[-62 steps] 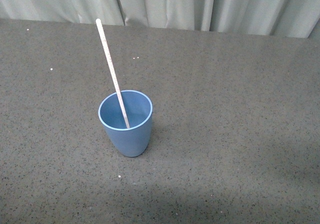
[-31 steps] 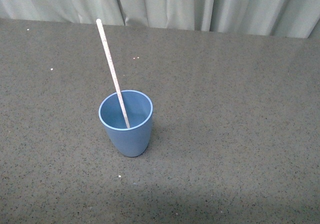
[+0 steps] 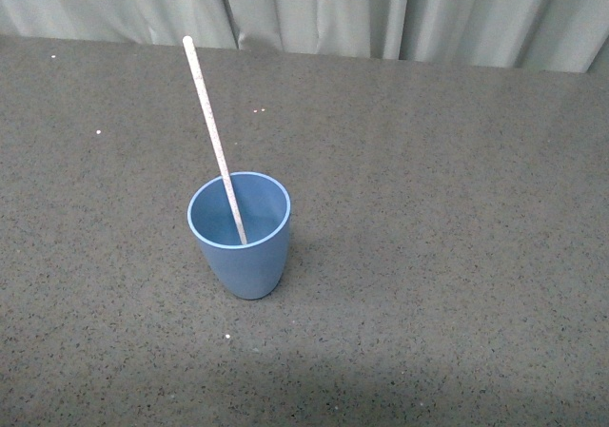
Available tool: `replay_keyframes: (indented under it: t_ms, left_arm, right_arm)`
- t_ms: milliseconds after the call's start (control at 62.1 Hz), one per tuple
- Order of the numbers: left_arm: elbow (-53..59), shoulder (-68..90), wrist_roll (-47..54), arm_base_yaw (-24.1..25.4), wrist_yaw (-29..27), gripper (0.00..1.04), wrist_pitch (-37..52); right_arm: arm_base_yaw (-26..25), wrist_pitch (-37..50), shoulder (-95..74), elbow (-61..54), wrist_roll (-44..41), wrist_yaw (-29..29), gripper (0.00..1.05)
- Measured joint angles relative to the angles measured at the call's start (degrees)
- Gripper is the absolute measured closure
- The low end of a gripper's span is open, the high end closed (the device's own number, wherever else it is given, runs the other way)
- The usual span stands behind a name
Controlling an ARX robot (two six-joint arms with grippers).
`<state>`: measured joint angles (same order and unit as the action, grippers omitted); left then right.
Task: Transfer chopsticks to blue cup
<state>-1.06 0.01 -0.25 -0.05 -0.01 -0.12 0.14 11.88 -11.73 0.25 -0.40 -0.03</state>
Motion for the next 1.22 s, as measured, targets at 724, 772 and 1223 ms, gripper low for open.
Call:
replay_keyframes:
  t_ms: [724,772,1223]
  left_arm:
    - [0.0,0.0,0.0,0.0,0.0,0.07,0.0]
    - [0.0,0.0,0.0,0.0,0.0,0.07,0.0]
    - [0.0,0.0,0.0,0.0,0.0,0.07,0.0]
  right_arm:
    - [0.0,-11.8,11.5,0.0,0.0,0.0,0.64]
    - [0.0,-11.8,11.5,0.0,0.0,0.0,0.57]
    - [0.0,-11.8,11.5,0.0,0.2,0.0,0.09]
